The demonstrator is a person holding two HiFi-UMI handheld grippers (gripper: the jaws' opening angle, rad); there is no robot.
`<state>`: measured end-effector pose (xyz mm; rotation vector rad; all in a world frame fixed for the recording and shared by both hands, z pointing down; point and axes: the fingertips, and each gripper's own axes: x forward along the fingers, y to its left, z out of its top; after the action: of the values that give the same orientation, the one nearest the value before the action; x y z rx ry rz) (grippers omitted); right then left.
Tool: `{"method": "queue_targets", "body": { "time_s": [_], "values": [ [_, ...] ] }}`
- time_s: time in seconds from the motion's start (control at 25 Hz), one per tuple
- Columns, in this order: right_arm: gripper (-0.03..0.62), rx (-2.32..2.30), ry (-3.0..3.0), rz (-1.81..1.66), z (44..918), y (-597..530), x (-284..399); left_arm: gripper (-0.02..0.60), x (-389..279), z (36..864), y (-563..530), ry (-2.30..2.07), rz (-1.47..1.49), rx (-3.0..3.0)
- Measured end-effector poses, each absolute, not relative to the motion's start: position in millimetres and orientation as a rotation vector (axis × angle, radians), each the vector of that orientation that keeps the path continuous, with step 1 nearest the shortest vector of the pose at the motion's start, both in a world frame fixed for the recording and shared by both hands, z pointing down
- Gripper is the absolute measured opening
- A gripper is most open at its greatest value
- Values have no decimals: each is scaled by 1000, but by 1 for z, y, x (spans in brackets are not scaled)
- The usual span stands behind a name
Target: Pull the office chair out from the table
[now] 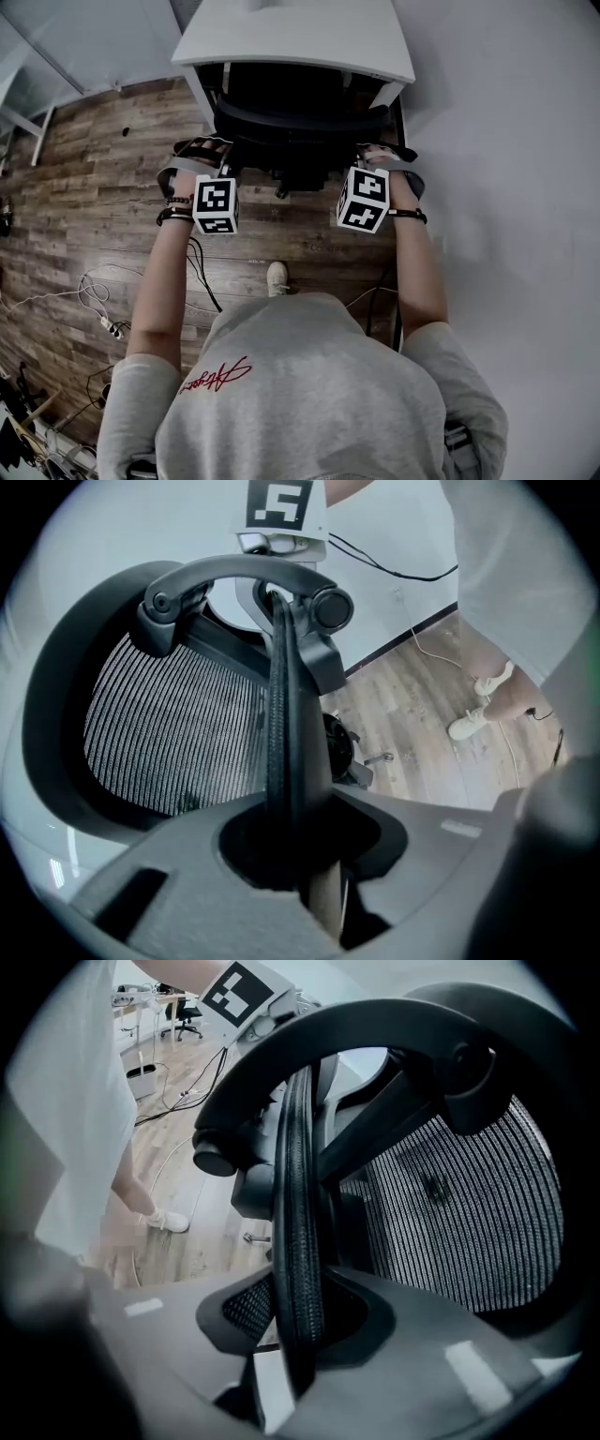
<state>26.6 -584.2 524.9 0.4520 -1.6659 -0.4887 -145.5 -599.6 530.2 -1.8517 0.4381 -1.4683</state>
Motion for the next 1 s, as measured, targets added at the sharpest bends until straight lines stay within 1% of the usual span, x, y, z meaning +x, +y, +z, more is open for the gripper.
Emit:
{"method": "queue_targets", "body": {
  "time_s": [1.0],
  "values": [
    [103, 433, -1682, -522, 520, -536, 39, 64, -132, 530, -546, 481, -1499, -1848]
  ]
}}
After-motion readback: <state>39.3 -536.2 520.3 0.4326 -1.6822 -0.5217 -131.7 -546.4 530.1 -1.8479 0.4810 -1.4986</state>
